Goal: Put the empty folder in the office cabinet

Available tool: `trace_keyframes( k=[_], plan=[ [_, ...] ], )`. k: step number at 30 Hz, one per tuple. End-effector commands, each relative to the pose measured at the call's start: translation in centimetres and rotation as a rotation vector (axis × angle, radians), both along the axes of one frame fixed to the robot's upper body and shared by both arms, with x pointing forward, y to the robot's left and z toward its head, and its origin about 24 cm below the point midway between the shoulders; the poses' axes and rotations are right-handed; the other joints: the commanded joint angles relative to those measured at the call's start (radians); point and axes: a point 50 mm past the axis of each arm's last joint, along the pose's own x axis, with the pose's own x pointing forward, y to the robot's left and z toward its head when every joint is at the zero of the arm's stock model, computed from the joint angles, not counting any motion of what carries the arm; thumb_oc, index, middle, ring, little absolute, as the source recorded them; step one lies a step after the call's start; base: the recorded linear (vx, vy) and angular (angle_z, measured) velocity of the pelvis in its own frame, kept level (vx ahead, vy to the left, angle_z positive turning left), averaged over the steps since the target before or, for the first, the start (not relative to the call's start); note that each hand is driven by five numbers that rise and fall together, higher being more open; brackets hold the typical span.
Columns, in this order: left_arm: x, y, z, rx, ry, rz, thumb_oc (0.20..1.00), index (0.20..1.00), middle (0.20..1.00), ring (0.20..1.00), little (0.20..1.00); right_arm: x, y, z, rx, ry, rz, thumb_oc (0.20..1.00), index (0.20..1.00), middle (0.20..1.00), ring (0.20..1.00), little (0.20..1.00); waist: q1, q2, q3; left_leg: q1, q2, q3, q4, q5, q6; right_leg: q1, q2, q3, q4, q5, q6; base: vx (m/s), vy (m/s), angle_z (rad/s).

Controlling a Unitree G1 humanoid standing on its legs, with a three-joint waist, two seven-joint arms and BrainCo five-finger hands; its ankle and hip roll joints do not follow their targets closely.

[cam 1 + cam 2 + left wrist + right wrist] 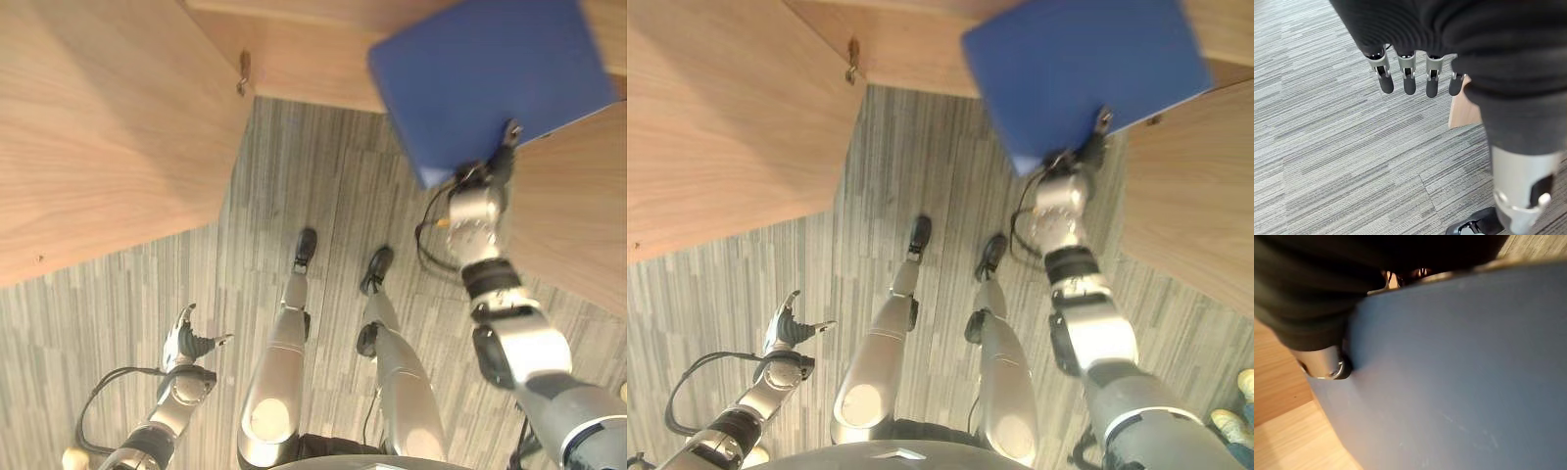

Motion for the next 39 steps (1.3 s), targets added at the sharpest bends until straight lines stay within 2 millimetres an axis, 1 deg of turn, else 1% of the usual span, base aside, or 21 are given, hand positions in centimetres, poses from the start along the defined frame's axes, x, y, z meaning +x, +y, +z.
trace_keyframes(
  k=[1, 3, 4, 11, 14, 16, 17, 18, 19, 20, 21, 22, 24, 25, 29, 30, 32, 35, 37, 38, 39],
  plan=[
    [-1.0, 0.8, -0.1, 0.046, 0.004, 0.0, 1.0, 1.0, 1.0, 1.0, 1.0, -0.8, -4.3, 4.4, -0.044, -0.08, -0.164, 0.2, 0.2, 0.2, 0.2, 0.2, 0.011, 0.015, -0.048, -0.038, 0.002, -0.022, -0.015, -0.083, -0.05, 0.009, -0.097, 0.019, 0.014, -0.091, 0.107, 0.01, -0.016, 0.12],
    [-1.0, 0.6, -0.2, 0.048, 0.005, -0.008, 1.0, 1.0, 1.0, 1.0, 1.0, -0.8, -5.7, 6.5, -0.041, -0.086, -0.204, 0.2, 0.2, 0.2, 0.2, 0.2, 0.022, 0.008, -0.052, -0.059, -0.001, -0.024, -0.015, -0.084, -0.049, 0.003, -0.095, 0.016, 0.002, -0.093, 0.112, 0.04, 0.001, 0.19],
    [-1.0, 0.5, -0.3, 0.049, 0.007, -0.009, 1.0, 1.0, 1.0, 1.0, 1.0, -0.8, -5.6, 6.7, -0.038, -0.093, -0.201, 0.2, 0.2, 0.2, 0.2, 0.2, 0.023, 0.004, -0.054, -0.057, -0.002, -0.025, -0.015, -0.087, -0.048, 0.005, -0.095, 0.016, 0.0, -0.095, 0.114, 0.05, 0.03, 0.15],
    [-1.3, 1.0, -0.6, 0.064, 0.023, 0.027, 1.0, 1.0, 1.0, 1.0, 1.0, -0.7, -4.9, 5.7, 0.058, -0.098, -0.194, 0.2, 0.2, 0.2, 0.2, 0.2, 0.035, -0.035, -0.062, -0.015, -0.012, -0.029, -0.003, -0.116, -0.024, 0.06, -0.108, 0.028, -0.004, -0.11, 0.126, 0.03, 0.056, 0.03],
    [-1.0, 1.7, -0.3, 0.081, 0.019, 0.052, 1.0, 1.0, 1.0, 1.0, 1.0, -1.0, -5.3, 7.0, 0.104, -0.133, -0.226, 0.2, 0.2, 0.2, 0.2, 0.2, 0.05, -0.077, -0.041, -0.089, -0.047, -0.046, 0.183, -0.206, 0.009, 0.084, -0.139, 0.029, 0.013, -0.109, 0.133, -0.05, 0.041, 0.04],
    [-1.2, 2.3, -0.4, 0.094, 0.039, 0.069, 1.0, 1.0, 1.0, 1.0, 1.0, -1.2, -5.3, 8.1, 0.12, -0.163, -0.241, 0.2, 0.2, 0.2, 0.2, 0.2, 0.062, -0.087, -0.036, -0.135, -0.06, -0.054, 0.275, -0.255, 0.024, 0.071, -0.158, 0.021, 0.065, -0.12, 0.142, 0.0, 0.006, 0.04],
    [-1.2, 2.7, -0.3, 0.107, 0.045, 0.076, 1.0, 1.0, 1.0, 1.0, 1.0, -1.4, -5.6, 9.0, 0.122, -0.18, -0.251, 0.2, 0.2, 0.2, 0.2, 0.2, 0.072, -0.088, -0.037, -0.14, -0.058, -0.066, 0.304, -0.3, 0.025, 0.066, -0.164, 0.024, 0.098, -0.141, 0.148, 0.06, -0.026, -0.03],
    [-1.1, 2.7, -0.3, 0.107, 0.043, 0.075, 1.0, 1.0, 1.0, 1.0, 1.0, -1.4, -5.7, 9.1, 0.122, -0.181, -0.252, 0.2, 0.2, 0.2, 0.2, 0.2, 0.072, -0.087, -0.037, -0.148, -0.06, -0.066, 0.311, -0.297, 0.026, 0.06, -0.166, 0.023, 0.102, -0.139, 0.148, 0.12, -0.045, -0.07],
    [-0.7, 3.4, 0.0, 0.13, 0.041, 0.086, 1.0, 1.0, 1.0, 1.0, 1.0, -1.7, -6.8, 10.2, 0.12, -0.182, -0.28, 0.2, 0.2, 0.2, 0.2, 0.2, 0.085, -0.089, -0.037, -0.163, -0.057, -0.072, 0.351, -0.33, 0.019, 0.033, -0.188, 0.001, 0.146, -0.146, 0.152, 0.09, -0.052, -0.04],
    [-0.7, 4.1, 0.3, 0.141, 0.037, 0.095, 1.0, 1.0, 1.0, 1.0, 1.0, -1.9, -7.5, 11.3, 0.093, -0.175, -0.301, 0.2, 0.2, 0.2, 0.2, 0.2, 0.086, -0.101, -0.036, -0.171, -0.046, -0.081, 0.371, -0.343, 0.014, -0.005, -0.192, -0.021, 0.145, -0.115, 0.158, 0.03, -0.038, -0.03],
    [-0.7, 4.0, 0.3, 0.138, 0.035, 0.094, 1.0, 1.0, 1.0, 1.0, 1.0, -1.9, -7.7, 11.5, 0.092, -0.176, -0.302, 0.2, 0.2, 0.2, 0.2, 0.2, 0.084, -0.1, -0.036, -0.196, -0.052, -0.077, 0.379, -0.32, 0.015, -0.023, -0.198, -0.033, 0.143, -0.093, 0.151, 0.1, -0.08, 0.02],
    [-0.5, 4.0, 0.4, 0.133, 0.03, 0.096, 1.0, 1.0, 1.0, 1.0, 1.0, -2.2, -8.5, 11.8, 0.086, -0.175, -0.321, 0.2, 0.2, 0.2, 0.2, 0.2, 0.078, -0.104, -0.036, -0.184, -0.038, -0.09, 0.384, -0.351, 0.008, -0.031, -0.184, -0.032, 0.125, -0.087, 0.164, 0.12, -0.071, 0.12],
    [-1.0, 3.6, 0.0, 0.115, 0.048, 0.082, 1.0, 1.0, 1.0, 1.0, 1.0, -2.8, -10.6, 11.6, 0.076, -0.156, -0.371, 0.2, 0.2, 0.2, 0.2, 0.2, 0.064, -0.106, -0.036, -0.176, -0.045, -0.099, 0.407, -0.349, 0.012, -0.079, -0.186, -0.035, 0.099, -0.037, 0.167, 0.23, -0.092, 0.23],
    [-1.3, 3.3, -0.3, 0.105, 0.063, 0.071, 1.0, 1.0, 1.0, 1.0, 1.0, -3.4, -11.8, 11.6, 0.082, -0.157, -0.4, 0.2, 0.2, 0.2, 0.2, 0.2, 0.058, -0.1, -0.037, -0.14, -0.039, -0.111, 0.424, -0.388, 0.011, -0.091, -0.18, -0.023, 0.081, -0.042, 0.18, 0.22, -0.061, 0.29],
    [-2.3, 2.3, -1.3, 0.081, 0.114, 0.046, 1.0, 1.0, 1.0, 1.0, 1.0, -5.7, -16.3, 10.5, 0.119, -0.133, -0.51, 0.2, 0.2, 0.2, 0.2, 0.2, 0.057, -0.065, -0.036, -0.073, -0.057, -0.149, 0.532, -0.463, 0.009, -0.149, -0.214, -0.067, 0.059, -0.011, 0.18, 0.26, -0.118, 0.33],
    [-2.3, 2.3, -1.3, 0.082, 0.115, 0.044, 1.0, 1.0, 1.0, 1.0, 1.0, -5.7, -16.5, 10.5, 0.119, -0.133, -0.512, 0.2, 0.2, 0.2, 0.2, 0.2, 0.058, -0.06, -0.036, -0.074, -0.057, -0.152, 0.537, -0.466, 0.01, -0.146, -0.214, -0.071, 0.059, -0.012, 0.181, 0.29, -0.229, 0.45],
    [-2.3, 1.5, -1.6, 0.064, 0.124, 0.023, 1.0, 1.0, 1.0, 1.0, 1.0, -7.3, -18.7, 10.5, 0.136, -0.124, -0.581, 0.2, 0.2, 0.2, 0.2, 0.2, 0.06, -0.05, -0.036, -0.06, -0.089, -0.201, 0.559, -0.491, 0.006, -0.148, -0.233, -0.06, 0.071, -0.006, 0.181, 0.29, -0.308, 0.75],
    [-2.1, 1.4, -1.4, 0.056, 0.107, 0.019, 1.0, 1.0, 1.0, 1.0, 1.0, -7.5, -18.9, 11.0, 0.136, -0.119, -0.592, 0.2, 0.2, 0.2, 0.2, 0.2, 0.058, -0.049, -0.036, -0.07, -0.09, -0.206, 0.53, -0.481, -0.003, -0.144, -0.246, -0.08, 0.082, 0.014, 0.175, 0.09, -0.174, 0.85],
    [-1.9, 1.3, -1.3, 0.05, 0.097, 0.023, 1.0, 1.0, 1.0, 1.0, 1.0, -7.8, -19.3, 11.2, 0.137, -0.111, -0.601, 0.2, 0.2, 0.2, 0.2, 0.2, 0.058, -0.043, -0.036, -0.06, -0.075, -0.209, 0.5, -0.479, -0.008, -0.128, -0.237, -0.079, 0.078, 0.008, 0.185, 0.1, -0.183, 0.94],
    [-2.1, 1.1, -1.4, 0.045, 0.095, 0.019, 1.0, 1.0, 1.0, 1.0, 1.0, -8.1, -19.5, 12.1, 0.096, -0.098, -0.617, 0.2, 0.2, 0.2, 0.2, 0.2, 0.062, -0.045, -0.036, -0.052, -0.053, -0.207, 0.435, -0.456, -0.02, -0.127, -0.23, -0.102, 0.072, 0.009, 0.186, -0.03, -0.111, 0.03],
    [-2.2, 0.8, -1.5, 0.039, 0.099, 0.017, 1.0, 1.0, 1.0, 1.0, 1.0, -8.1, -19.5, 12.3, 0.088, -0.095, -0.619, 0.2, 0.2, 0.2, 0.2, 0.2, 0.056, -0.046, -0.036, -0.054, -0.058, -0.206, 0.415, -0.432, -0.025, -0.137, -0.238, -0.115, 0.07, 0.026, 0.174, 0.03, -0.117, -0.1]
  ],
)
